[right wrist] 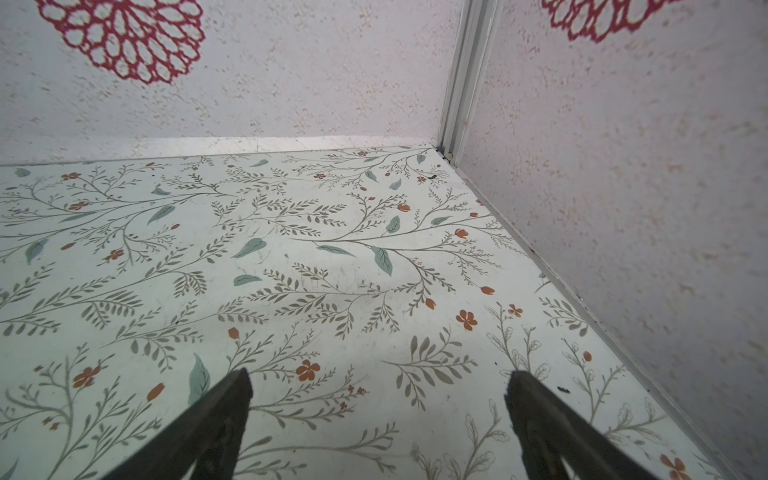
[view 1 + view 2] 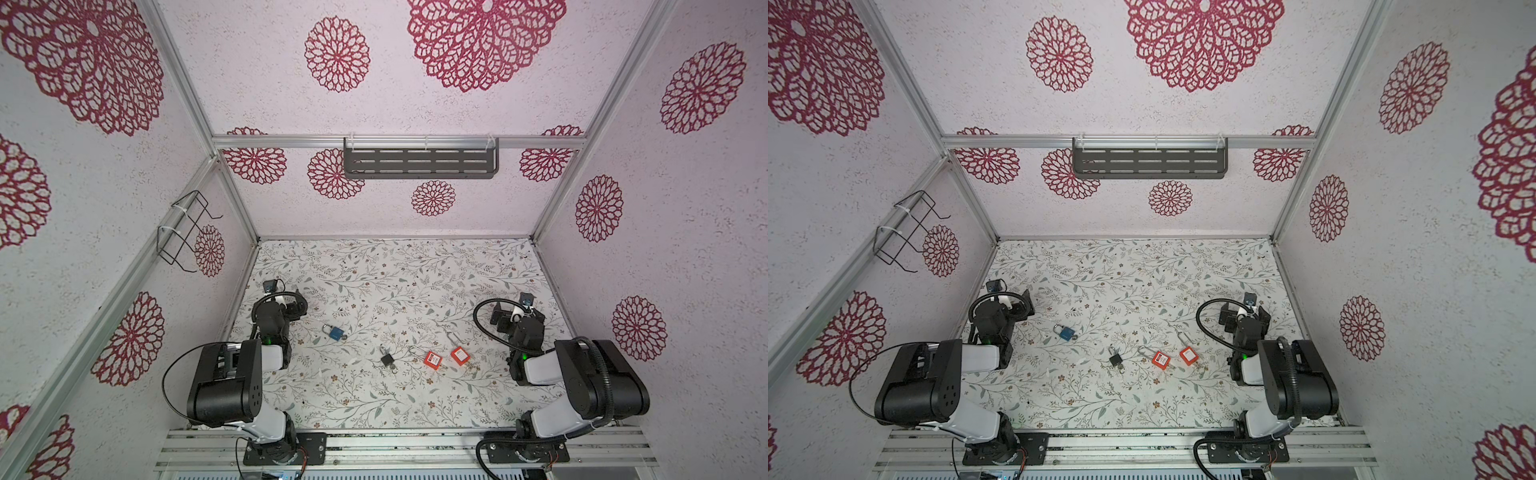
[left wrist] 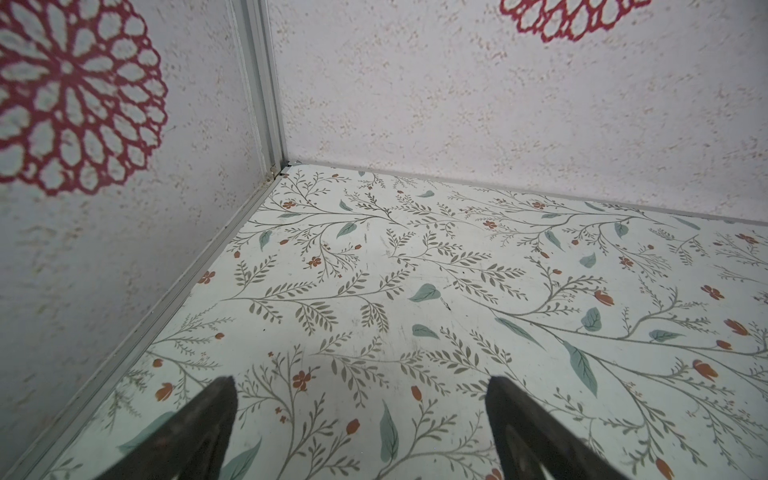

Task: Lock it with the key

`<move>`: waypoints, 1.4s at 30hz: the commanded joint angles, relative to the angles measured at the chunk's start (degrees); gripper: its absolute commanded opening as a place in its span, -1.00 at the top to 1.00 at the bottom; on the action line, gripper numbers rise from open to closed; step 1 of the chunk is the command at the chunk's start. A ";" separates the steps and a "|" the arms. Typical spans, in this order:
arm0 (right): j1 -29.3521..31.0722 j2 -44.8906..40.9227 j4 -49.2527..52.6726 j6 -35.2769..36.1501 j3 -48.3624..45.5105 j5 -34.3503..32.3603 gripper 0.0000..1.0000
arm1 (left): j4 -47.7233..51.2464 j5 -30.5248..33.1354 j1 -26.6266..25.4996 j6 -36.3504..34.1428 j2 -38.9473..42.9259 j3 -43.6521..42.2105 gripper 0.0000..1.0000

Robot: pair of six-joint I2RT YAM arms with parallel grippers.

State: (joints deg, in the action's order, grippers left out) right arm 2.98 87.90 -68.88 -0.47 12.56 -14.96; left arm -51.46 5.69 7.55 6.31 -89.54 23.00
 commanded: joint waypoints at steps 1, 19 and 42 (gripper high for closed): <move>1.69 -5.36 -0.87 1.54 -0.58 -1.86 -0.98 | -1.05 0.78 0.43 0.71 1.97 -0.21 -0.95; 12.16 -24.76 75.92 8.94 29.12 19.96 -0.69 | 60.73 -8.79 -6.08 18.23 25.58 23.19 -0.95; 30.54 -10.53 115.84 -15.38 45.39 3.58 -0.31 | 64.58 -8.82 -18.41 15.06 21.25 27.44 -0.95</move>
State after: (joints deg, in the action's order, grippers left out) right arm 31.66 77.19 42.15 -11.16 56.07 -7.20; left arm 12.36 -3.79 -9.87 22.50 -67.75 49.01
